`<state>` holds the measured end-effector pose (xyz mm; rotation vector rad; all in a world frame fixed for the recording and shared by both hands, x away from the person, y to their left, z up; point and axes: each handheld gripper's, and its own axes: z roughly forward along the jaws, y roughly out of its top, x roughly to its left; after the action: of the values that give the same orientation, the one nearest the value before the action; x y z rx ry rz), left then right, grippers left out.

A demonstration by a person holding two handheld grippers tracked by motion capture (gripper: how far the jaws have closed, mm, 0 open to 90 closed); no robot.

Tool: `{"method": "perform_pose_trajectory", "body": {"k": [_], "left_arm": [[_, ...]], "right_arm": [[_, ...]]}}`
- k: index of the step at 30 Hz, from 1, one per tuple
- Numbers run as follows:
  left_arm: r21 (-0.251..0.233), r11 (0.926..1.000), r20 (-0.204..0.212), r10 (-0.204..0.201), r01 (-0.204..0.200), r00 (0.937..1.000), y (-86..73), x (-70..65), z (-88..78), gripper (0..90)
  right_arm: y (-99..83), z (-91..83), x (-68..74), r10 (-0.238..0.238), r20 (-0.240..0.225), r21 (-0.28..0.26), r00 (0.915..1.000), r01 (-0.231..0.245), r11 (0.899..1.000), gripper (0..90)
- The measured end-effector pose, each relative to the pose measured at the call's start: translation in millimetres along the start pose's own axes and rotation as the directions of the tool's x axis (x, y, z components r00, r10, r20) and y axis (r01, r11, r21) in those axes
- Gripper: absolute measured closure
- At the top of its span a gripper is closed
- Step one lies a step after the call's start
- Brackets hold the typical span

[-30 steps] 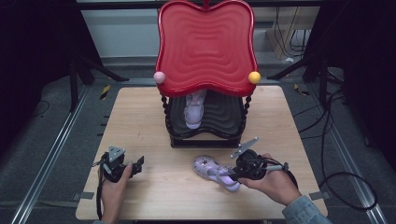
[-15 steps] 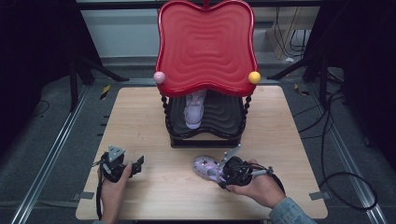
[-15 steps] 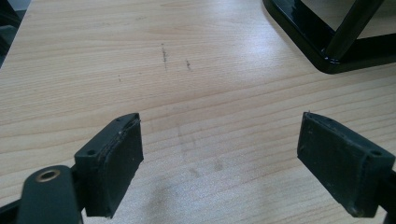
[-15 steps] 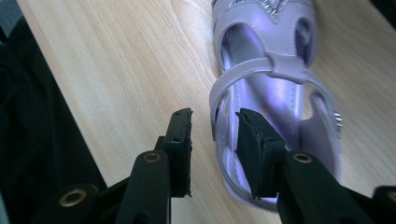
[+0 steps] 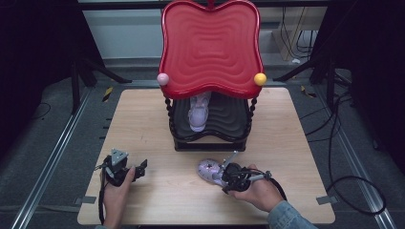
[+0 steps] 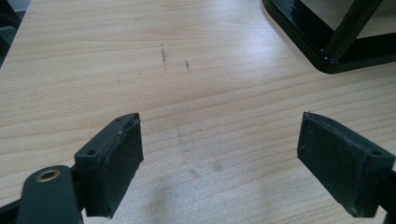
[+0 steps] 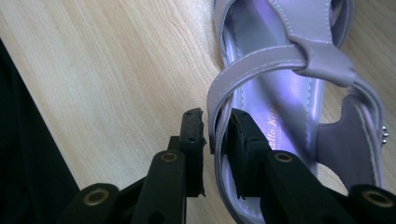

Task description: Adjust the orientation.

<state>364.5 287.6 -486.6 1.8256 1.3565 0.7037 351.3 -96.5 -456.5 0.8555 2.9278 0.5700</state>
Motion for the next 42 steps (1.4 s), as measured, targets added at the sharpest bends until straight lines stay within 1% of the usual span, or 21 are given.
{"method": "perform_pose_trajectory", "body": {"k": [3,8,12,13,16,17,19,22,25,28,31,35,37,42], "left_arm": [[0.000,1.0000,0.001,0.001,-0.001,1.0000,0.1,0.0,-0.1,13.5],[0.000,1.0000,0.000,0.002,-0.002,1.0000,0.2,-0.2,-0.1,13.5],[0.001,1.0000,0.001,0.004,-0.004,1.0000,0.2,0.0,0.2,13.5],[0.000,1.0000,0.002,0.004,-0.004,1.0000,0.2,0.0,0.3,13.5],[0.000,1.0000,0.002,0.006,-0.006,1.0000,0.3,-0.1,0.3,13.5],[0.001,1.0000,0.001,0.007,-0.007,1.0000,0.2,0.0,0.5,13.5],[0.002,1.0000,0.001,0.009,-0.009,1.0000,0.2,0.0,0.7,13.5],[0.004,0.9999,0.001,0.012,-0.012,0.9999,0.0,-0.5,1.1,13.3],[0.003,0.9999,-0.003,0.012,-0.012,0.9999,-0.3,-0.7,1.4,12.4],[0.007,0.9999,-0.002,0.012,-0.012,0.9999,-0.7,-0.2,2.0,10.9],[0.006,0.9999,-0.001,0.009,-0.009,1.0000,-0.8,0.0,2.3,10.2],[0.008,0.9999,-0.001,0.010,-0.010,1.0000,-1.1,0.1,2.9,10.2],[0.008,0.9999,-0.002,0.008,-0.008,1.0000,-1.1,0.4,2.9,10.2],[0.008,0.9999,-0.003,0.008,-0.008,1.0000,-1.2,0.9,2.4,10.2]], "right_arm": [[-0.2,0.5,-0.6,-0.007,0.006,0.007,1.0000,0.007,1.000,79.4],[-0.6,-0.9,-1.3,-0.002,0.014,0.006,0.9999,0.002,1.000,84.5],[-1.9,-4.5,-4.9,0.012,-0.003,-0.019,0.9999,-0.012,1.000,86.2],[-2.5,-5.2,-6.4,0.011,-0.013,-0.035,0.9999,-0.012,0.999,86.2],[-4.3,-8.3,-11.0,0.036,-0.053,-0.087,0.9979,-0.040,0.995,86.4],[-4.7,-9.2,-12.1,0.041,-0.058,-0.096,0.9975,-0.047,0.994,86.4],[-5.8,-11.6,-15.0,0.059,-0.081,-0.125,0.9949,-0.069,0.990,86.4],[-7.2,-15.0,-18.0,0.075,-0.101,-0.159,0.9920,-0.091,0.983,86.4],[-9.3,-18.1,-18.8,0.087,-0.105,-0.185,0.9907,-0.105,0.977,86.4],[-12.7,-23.3,-19.5,0.096,-0.113,-0.217,0.9890,-0.119,0.969,86.4],[-16.4,-28.7,-19.5,0.095,-0.110,-0.244,0.9894,-0.120,0.962,86.3],[-19.8,-33.4,-18.8,0.101,-0.118,-0.265,0.9878,-0.129,0.955,86.4],[-21.1,-36.7,-18.4,0.108,-0.122,-0.280,0.9866,-0.139,0.950,86.4],[-21.0,-45.6,-16.2,0.105,-0.121,-0.311,0.9871,-0.138,0.940,86.3]]}}
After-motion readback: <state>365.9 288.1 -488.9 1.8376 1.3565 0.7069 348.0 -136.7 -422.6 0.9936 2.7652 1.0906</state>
